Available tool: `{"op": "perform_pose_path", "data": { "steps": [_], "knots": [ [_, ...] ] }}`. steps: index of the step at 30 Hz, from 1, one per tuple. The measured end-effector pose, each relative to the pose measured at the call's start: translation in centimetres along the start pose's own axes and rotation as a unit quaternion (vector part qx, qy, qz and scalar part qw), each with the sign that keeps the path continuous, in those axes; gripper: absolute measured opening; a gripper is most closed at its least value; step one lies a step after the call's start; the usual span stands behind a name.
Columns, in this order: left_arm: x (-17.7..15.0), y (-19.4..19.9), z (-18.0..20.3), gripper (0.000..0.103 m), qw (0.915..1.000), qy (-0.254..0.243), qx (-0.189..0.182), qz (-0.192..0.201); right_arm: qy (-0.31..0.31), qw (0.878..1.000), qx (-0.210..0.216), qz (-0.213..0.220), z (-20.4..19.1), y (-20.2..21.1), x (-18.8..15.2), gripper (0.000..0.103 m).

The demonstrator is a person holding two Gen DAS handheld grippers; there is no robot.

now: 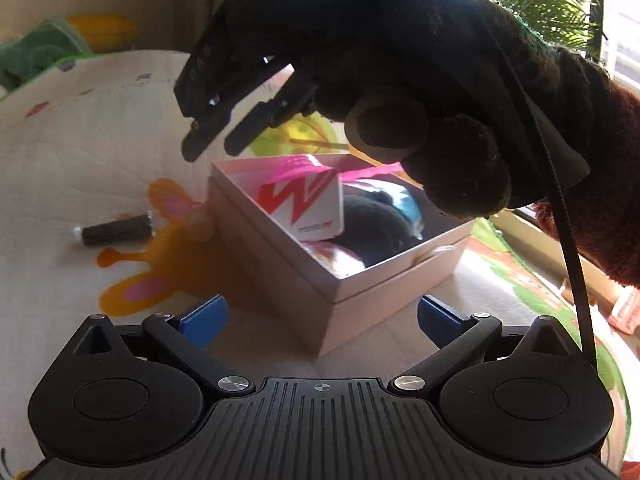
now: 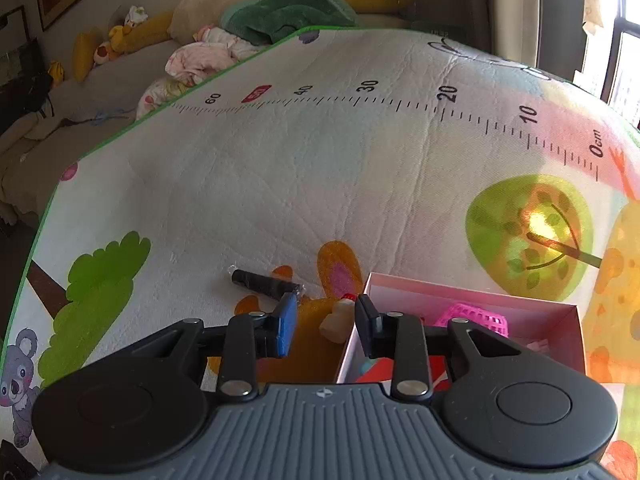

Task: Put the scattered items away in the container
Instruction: 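Grasp the white red-capped bottle with the right tool while the left tool reaches the black cylinder, then close the left tool around the black cylinder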

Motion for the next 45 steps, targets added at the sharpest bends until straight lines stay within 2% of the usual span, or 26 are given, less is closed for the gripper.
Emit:
{"op": "perform_pose_path", "data": {
  "steps": [3,6,8,11,15,17,22,26,29,33,38,43,45],
  "knots": [
    [-0.8,1.2,-3.6,0.103,0.997,0.025,0.073,0.004,0.014,0.998,-0.027,-0.047,-1.6,-3.4,-0.1,0.031],
    [-1.3,1.6,-7.3,0.103,0.9902,0.077,0.116,0.003,0.036,0.994,-0.075,-0.074,-2.5,-6.3,-0.4,0.032],
    [-1.5,1.8,-8.7,0.103,0.9858,0.11,0.127,0.002,0.057,0.989,-0.104,-0.088,-3.1,-7.7,-0.6,0.032],
    [-1.5,1.8,-9.7,0.103,0.9831,0.132,0.127,0.002,0.1,0.976,-0.157,-0.108,-4.1,-9.7,-1.4,0.031],
    [-1.6,2.3,-10.1,0.103,0.9825,0.139,0.123,0.005,0.184,0.956,-0.209,-0.096,-5.9,-10.9,-2.9,0.032],
    [-1.7,2.2,-10.2,0.103,0.9817,0.143,0.125,0.005,0.213,0.949,-0.217,-0.085,-6.4,-10.4,-3.7,0.027],
    [-1.9,2.4,-10.4,0.103,0.9792,0.154,0.132,0.005,0.208,0.964,-0.159,-0.039,-7.1,-5.3,-4.6,0.027],
    [-2.0,2.4,-10.6,0.103,0.9768,0.164,0.138,0.003,0.167,0.984,-0.07,-0.007,-6.9,2.7,-6.2,0.027],
    [-2.0,2.2,-10.5,0.103,0.9763,0.161,0.144,-0.002,0.134,0.991,-0.011,0.014,-6.1,9.0,-8.6,0.027],
    [-1.8,1.8,-9.8,0.103,0.9782,0.134,0.158,-0.014,0.116,0.993,0.026,0.015,-4.2,14.6,-13.6,0.027],
    [-0.1,0.2,-8.7,0.103,0.9805,0.084,0.178,-0.009,0.099,0.995,0.009,-0.003,-1.2,14.5,-18.5,0.027],
    [3.3,-3.0,-7.7,0.103,0.9835,0.036,0.177,0.007,0.078,0.997,0.0,0.008,0.8,13.3,-20.7,0.027],
    [4.4,-5.2,-7.5,0.103,0.9829,0.019,0.183,-0.001,0.073,0.997,0.015,0.011,1.4,13.3,-21.4,0.039]
  ]
}}
Point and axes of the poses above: each gripper's, at about its wrist camera, not at the fingertips, and y roughly against the way its jaws point, z to its right, x to its top, the point moved 4 cm from there along -y, roughly the way its jaws point, and after that the axes turned 7 degrees about z, right-handed, at the moved point
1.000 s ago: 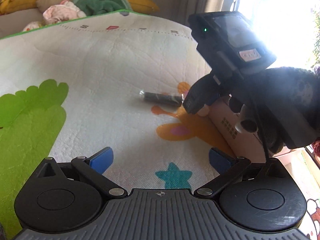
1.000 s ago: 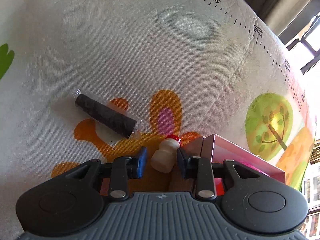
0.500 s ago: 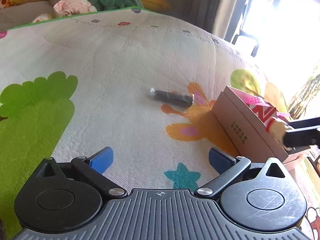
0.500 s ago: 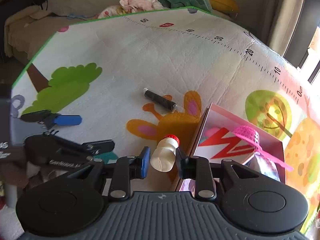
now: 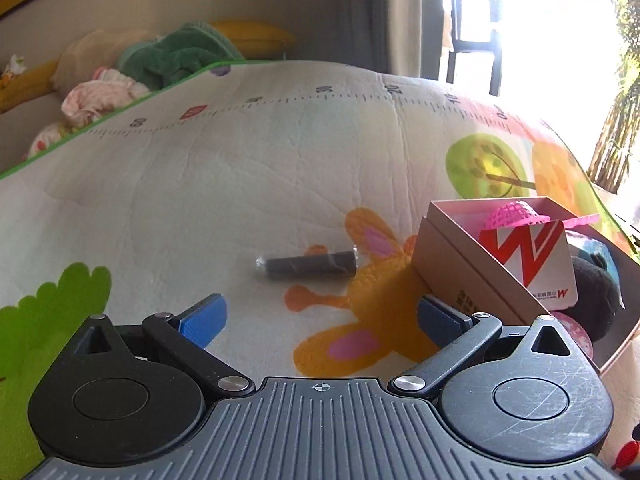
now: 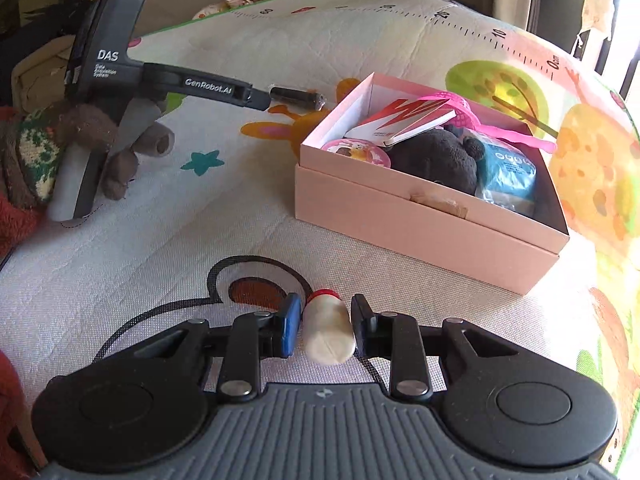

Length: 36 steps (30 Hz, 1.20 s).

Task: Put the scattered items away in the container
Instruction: 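Close the left tool around the black cylinder, then reach the right tool toward the white bottle while the left tool holds the cylinder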

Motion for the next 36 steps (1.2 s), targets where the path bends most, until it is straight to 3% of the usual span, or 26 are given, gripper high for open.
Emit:
{"op": "perform_pose_path", "data": {
  "steps": [2,4,7,11,16,20,26,30,36],
  "knots": [
    [0.6,-2.3,0.8,0.103,0.9997,-0.015,0.01,-0.018,-0.006,1.0,0.008,0.014,0.5,0.2,-0.2,0.062],
    [0.9,-4.7,1.2,0.103,0.9986,-0.025,0.028,-0.037,-0.012,0.999,0.012,0.034,1.2,0.9,-0.1,0.065],
    [0.8,-7.4,0.8,0.103,0.996,-0.035,0.057,-0.059,-0.029,0.997,0.001,0.065,3.1,2.0,0.5,0.077],
    [0.2,-9.4,-0.5,0.103,0.994,-0.005,0.057,-0.093,-0.047,0.994,-0.045,0.091,5.8,3.2,0.4,0.08],
    [0.0,-9.6,-1.1,0.103,0.9957,-0.009,0.04,-0.083,-0.061,0.985,-0.108,0.116,9.0,3.1,0.2,0.087],
    [0.3,-9.1,-1.6,0.089,0.9959,-0.008,0.038,-0.082,-0.057,0.982,-0.153,0.098,11.3,1.0,0.1,0.09],
    [-1.0,-5.4,-1.7,0.089,0.9965,-0.015,0.007,-0.082,-0.055,0.987,-0.121,0.085,11.7,-1.9,0.3,0.091],
    [-2.8,0.1,-0.8,0.089,0.996,-0.027,-0.039,-0.076,-0.015,0.988,-0.115,0.102,9.5,-2.3,1.0,0.092],
    [-5.7,7.8,2.1,0.09,0.9907,-0.033,-0.104,-0.081,-0.026,0.989,-0.099,0.11,8.2,-2.8,2.4,0.093]
  ]
}}
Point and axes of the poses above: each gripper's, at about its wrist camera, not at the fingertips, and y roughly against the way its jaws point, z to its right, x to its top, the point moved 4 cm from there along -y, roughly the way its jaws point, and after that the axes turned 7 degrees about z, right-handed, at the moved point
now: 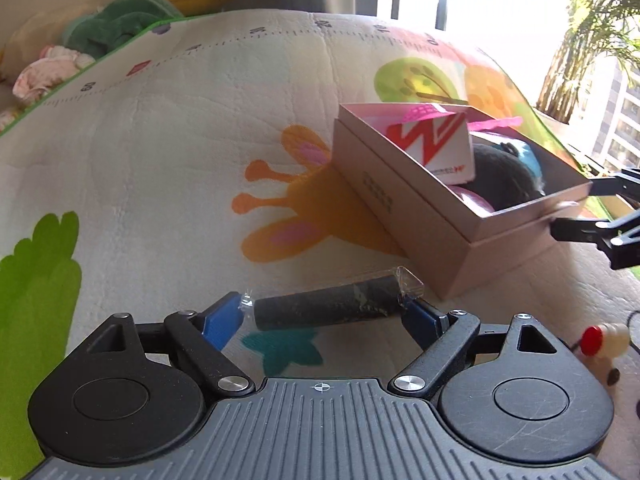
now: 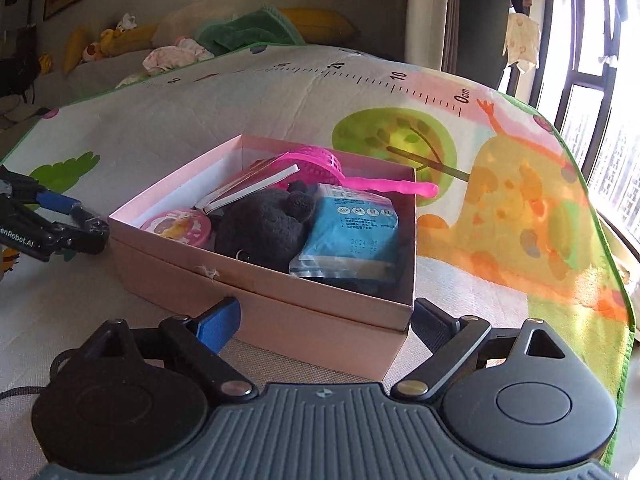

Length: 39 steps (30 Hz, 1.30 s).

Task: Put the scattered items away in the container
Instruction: 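Reach the right tool toward the white bottle while the left tool holds the cylinder, then close the right tool around the white red-capped bottle while the left tool holds the cylinder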

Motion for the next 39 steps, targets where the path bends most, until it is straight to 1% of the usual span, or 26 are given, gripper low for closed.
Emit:
{"op": "perform_pose_path", "data": {
  "steps": [4,6,8,10,11,12,15,18,20,22,24,27,29,30,31,32,34,36,37,38,39],
  "knots": [
    [-2.1,2.2,3.5,0.091,0.9991,-0.008,-0.041,-0.008,0.006,1.0,-0.004,-0.001,-0.6,-0.1,0.0,0.093],
    [-2.9,2.6,5.1,0.092,0.9985,-0.027,-0.047,-0.008,0.008,1.0,-0.006,0.001,-0.9,0.6,-0.1,0.093],
    [-3.4,2.9,6.4,0.095,0.998,-0.042,-0.047,-0.004,0.014,1.0,-0.007,0.006,-1.3,2.1,-0.2,0.093],
    [-3.7,2.8,7.0,0.097,0.9985,-0.037,-0.04,-0.004,0.023,1.0,-0.004,0.012,-2.0,4.0,-0.5,0.093],
    [-3.8,2.8,7.2,0.097,0.9991,-0.029,-0.03,-0.005,0.023,1.0,0.0,0.012,-2.3,5.0,-0.7,0.094],
    [-3.8,2.8,7.3,0.097,0.9995,-0.02,-0.022,-0.005,0.023,1.0,0.007,0.008,-2.8,5.9,-1.1,0.094],
    [-4.1,3.1,7.6,0.1,0.9998,0.0,-0.022,0.001,0.039,0.999,0.022,-0.004,-4.0,8.1,-2.8,0.094],
    [-4.4,3.6,8.1,0.101,0.9999,0.002,-0.015,0.0,0.063,0.998,0.014,-0.022,-5.4,9.2,-5.0,0.094],
    [-4.6,3.8,8.2,0.103,0.9999,0.009,-0.011,0.001,0.067,0.997,0.01,-0.031,-5.7,9.3,-5.9,0.094],
    [-4.8,3.9,8.3,0.103,1.0,0.006,0.004,0.002,0.062,0.997,-0.006,-0.034,-5.4,9.2,-6.4,0.094],
    [-4.8,3.8,8.2,0.103,0.9997,0.01,0.022,0.0,0.057,0.997,-0.042,-0.029,-4.8,9.0,-6.5,0.094],
    [-4.8,3.8,8.0,0.103,0.9996,0.013,0.026,0.0,0.043,0.994,-0.094,-0.022,-3.8,8.6,-6.3,0.094],
    [-4.8,3.8,8.1,0.103,0.9996,0.01,0.028,-0.001,0.028,0.993,-0.115,-0.013,-3.3,8.6,-6.1,0.094],
    [-4.9,3.8,8.1,0.103,0.9996,0.007,0.029,-0.001,0.021,0.993,-0.119,-0.01,-3.3,8.6,-6.1,0.094],
    [-4.9,3.7,8.2,0.103,0.9995,0.005,0.03,-0.001,0.012,0.993,-0.116,-0.009,-3.3,8.7,-6.1,0.094],
    [-4.9,3.7,8.2,0.103,0.9995,0.005,0.03,-0.001,-0.005,0.995,-0.1,-0.008,-3.4,8.9,-6.0,0.094],
    [-4.9,3.7,8.1,0.103,0.9996,0.007,0.028,0.0,-0.039,0.998,-0.052,-0.006,-3.7,9.4,-6.0,0.093],
    [-4.9,3.7,8.0,0.103,0.9996,0.009,0.027,0.001,-0.045,0.999,-0.015,-0.013,-4.4,9.5,-6.1,0.076],
    [-4.9,3.7,8.1,0.103,0.9996,0.009,0.027,0.0,-0.033,0.999,-0.008,-0.028,-4.9,9.2,-6.3,0.055],
    [-4.9,3.6,8.1,0.103,0.9996,0.007,0.028,0.0,-0.017,0.999,-0.007,-0.041,-5.2,8.9,-6.6,0.042],
    [-4.9,3.6,8.2,0.103,0.9996,0.006,0.029,0.0,0.001,0.999,-0.015,-0.047,-5.5,8.7,-6.8,0.04]
  ]
}}
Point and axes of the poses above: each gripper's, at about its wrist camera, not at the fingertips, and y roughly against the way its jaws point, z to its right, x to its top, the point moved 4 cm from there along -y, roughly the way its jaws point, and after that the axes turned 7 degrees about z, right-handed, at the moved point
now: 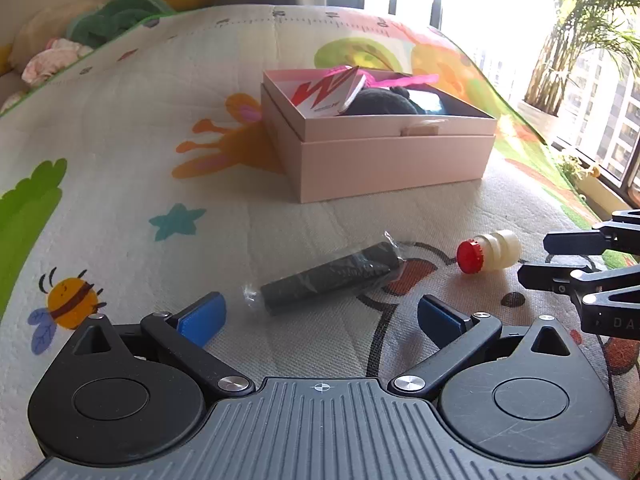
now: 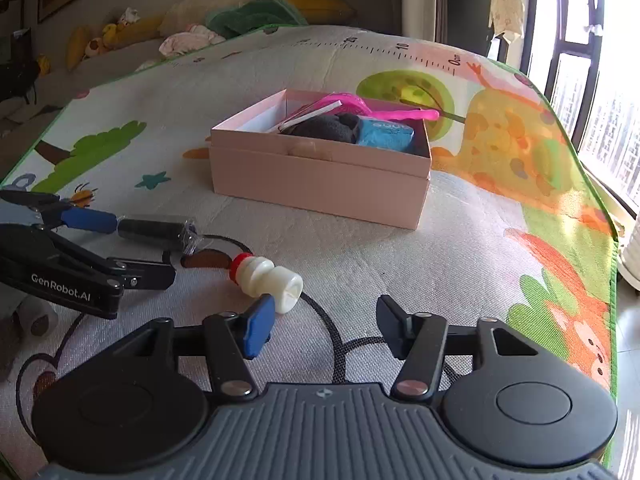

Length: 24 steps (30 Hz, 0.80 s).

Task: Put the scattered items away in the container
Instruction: 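Close the right tool around the white red-capped bottle while the left tool holds the cylinder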

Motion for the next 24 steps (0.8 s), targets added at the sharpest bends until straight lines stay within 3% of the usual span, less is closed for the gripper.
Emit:
{"op": "perform_pose_path", "data": {
  "steps": [4,6,8,10,15,19,24],
  "knots": [
    [0.0,-0.1,0.0,0.103,1.0,0.002,0.001,0.001,0.022,0.997,-0.07,0.013,0.8,-0.2,-0.1,0.04],
    [0.0,-0.1,0.0,0.103,1.0,0.0,0.002,0.0,-0.017,0.998,-0.05,0.022,1.6,0.1,0.3,0.043],
    [0.0,-0.1,0.1,0.103,1.0,-0.004,0.004,-0.001,-0.052,0.998,-0.008,0.033,1.5,0.7,0.7,0.054],
    [0.0,-0.1,0.2,0.103,1.0,-0.004,0.004,-0.001,-0.045,0.998,0.017,0.047,0.6,1.1,0.9,0.057],
    [0.0,-0.1,0.1,0.103,1.0,0.0,0.002,0.001,0.007,0.998,0.035,0.059,-1.9,0.9,1.1,0.066],
    [0.0,-0.1,0.1,0.103,1.0,0.002,0.001,0.001,0.001,0.997,0.034,0.062,-2.3,0.0,1.5,0.076],
    [0.0,0.0,-0.2,0.103,0.9999,0.01,0.009,0.003,-0.023,0.997,0.043,0.056,-1.7,-1.0,1.7,0.076]
  ]
}}
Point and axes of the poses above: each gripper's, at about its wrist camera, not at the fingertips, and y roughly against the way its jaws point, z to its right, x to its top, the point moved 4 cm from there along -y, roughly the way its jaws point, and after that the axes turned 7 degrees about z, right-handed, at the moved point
